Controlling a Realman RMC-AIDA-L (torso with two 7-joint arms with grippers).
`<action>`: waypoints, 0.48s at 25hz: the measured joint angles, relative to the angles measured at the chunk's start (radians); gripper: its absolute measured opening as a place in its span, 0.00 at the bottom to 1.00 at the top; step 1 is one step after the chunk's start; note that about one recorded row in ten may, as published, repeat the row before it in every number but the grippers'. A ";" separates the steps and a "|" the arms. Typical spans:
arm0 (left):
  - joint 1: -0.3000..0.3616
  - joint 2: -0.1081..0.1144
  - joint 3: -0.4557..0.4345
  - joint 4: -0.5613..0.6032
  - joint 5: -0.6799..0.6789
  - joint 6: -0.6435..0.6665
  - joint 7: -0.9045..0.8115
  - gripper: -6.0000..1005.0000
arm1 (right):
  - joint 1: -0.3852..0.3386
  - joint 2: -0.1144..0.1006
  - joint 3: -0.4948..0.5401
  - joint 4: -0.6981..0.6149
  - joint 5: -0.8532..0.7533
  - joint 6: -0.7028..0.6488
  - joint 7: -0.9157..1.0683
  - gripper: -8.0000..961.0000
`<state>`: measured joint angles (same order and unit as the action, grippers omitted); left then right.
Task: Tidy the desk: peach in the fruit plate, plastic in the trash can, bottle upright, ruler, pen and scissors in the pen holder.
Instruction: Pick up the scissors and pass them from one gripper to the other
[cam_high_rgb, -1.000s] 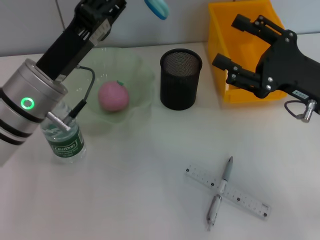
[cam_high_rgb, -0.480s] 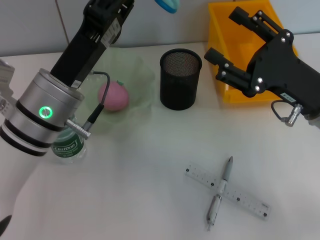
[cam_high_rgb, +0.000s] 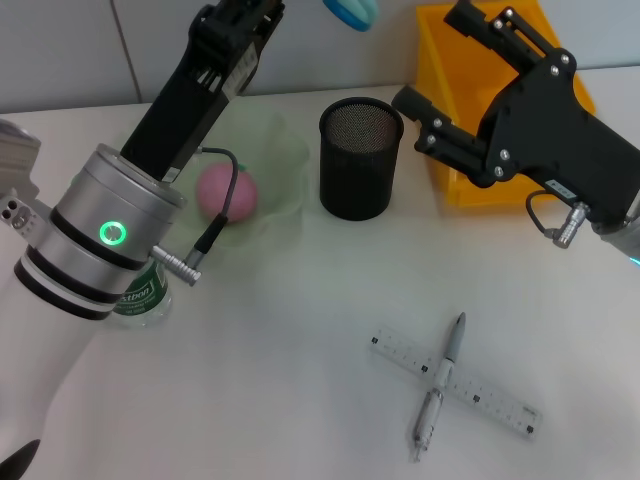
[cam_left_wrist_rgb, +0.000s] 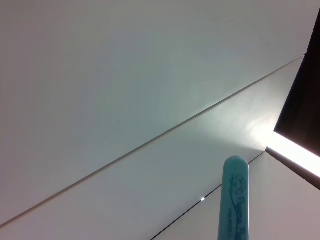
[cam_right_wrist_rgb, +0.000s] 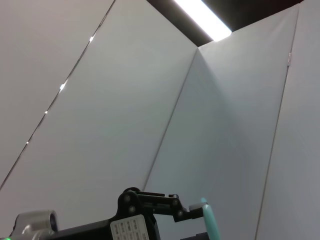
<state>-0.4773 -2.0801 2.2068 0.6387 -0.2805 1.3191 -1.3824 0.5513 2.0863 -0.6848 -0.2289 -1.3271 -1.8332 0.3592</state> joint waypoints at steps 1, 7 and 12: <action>0.000 0.000 0.001 0.004 0.000 -0.003 0.004 0.35 | 0.004 0.000 0.000 0.005 0.005 0.000 -0.003 0.78; -0.006 0.000 0.025 0.026 -0.029 -0.025 0.035 0.35 | 0.039 0.001 0.004 0.064 0.028 0.000 -0.090 0.78; -0.008 0.000 0.039 0.034 -0.061 -0.032 0.062 0.35 | 0.068 0.001 -0.005 0.109 0.065 0.000 -0.155 0.78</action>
<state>-0.4852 -2.0800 2.2456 0.6727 -0.3414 1.2871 -1.3207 0.6193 2.0878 -0.6893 -0.1200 -1.2624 -1.8336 0.2042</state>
